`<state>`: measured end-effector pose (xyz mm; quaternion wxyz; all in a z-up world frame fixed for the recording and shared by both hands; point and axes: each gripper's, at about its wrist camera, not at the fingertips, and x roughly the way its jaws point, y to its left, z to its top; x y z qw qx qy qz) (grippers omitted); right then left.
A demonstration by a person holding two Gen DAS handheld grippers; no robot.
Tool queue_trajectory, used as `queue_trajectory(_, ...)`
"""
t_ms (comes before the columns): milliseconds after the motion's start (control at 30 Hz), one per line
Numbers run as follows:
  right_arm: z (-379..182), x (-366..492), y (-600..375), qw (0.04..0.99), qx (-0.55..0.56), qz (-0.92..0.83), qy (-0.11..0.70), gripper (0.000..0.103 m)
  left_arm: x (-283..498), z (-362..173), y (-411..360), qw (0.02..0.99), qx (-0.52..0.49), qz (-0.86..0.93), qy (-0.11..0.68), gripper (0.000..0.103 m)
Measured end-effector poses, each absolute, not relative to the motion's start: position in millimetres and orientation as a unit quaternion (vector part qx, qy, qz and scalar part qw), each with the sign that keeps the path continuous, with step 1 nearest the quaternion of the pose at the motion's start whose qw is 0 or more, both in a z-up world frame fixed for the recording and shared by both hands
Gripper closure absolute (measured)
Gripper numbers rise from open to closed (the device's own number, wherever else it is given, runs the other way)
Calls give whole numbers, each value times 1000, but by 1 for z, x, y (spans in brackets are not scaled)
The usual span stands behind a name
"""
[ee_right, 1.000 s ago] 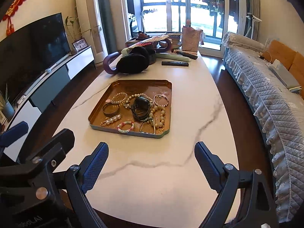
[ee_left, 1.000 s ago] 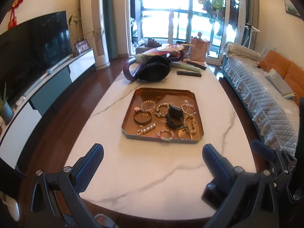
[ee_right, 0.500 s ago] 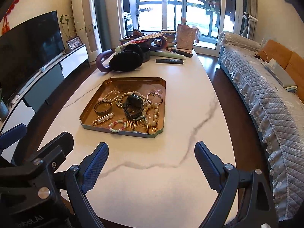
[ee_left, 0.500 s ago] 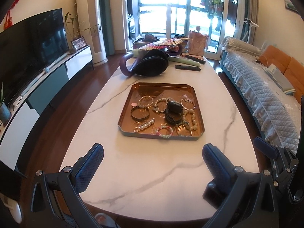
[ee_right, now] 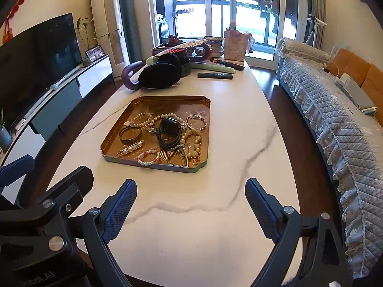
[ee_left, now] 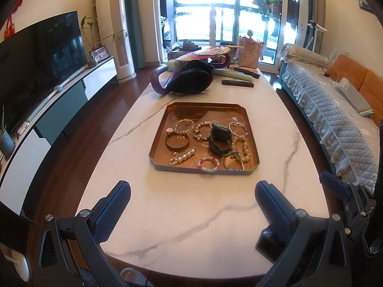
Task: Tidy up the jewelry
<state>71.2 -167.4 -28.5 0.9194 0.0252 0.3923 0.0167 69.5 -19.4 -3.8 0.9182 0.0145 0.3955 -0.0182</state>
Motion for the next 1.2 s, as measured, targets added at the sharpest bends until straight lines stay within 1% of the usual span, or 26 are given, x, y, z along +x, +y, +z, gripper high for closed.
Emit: queue_trajectory(1200, -28, 69, -166, 919, 26, 18, 393, 12, 71, -4, -21, 918, 16, -19, 396, 0)
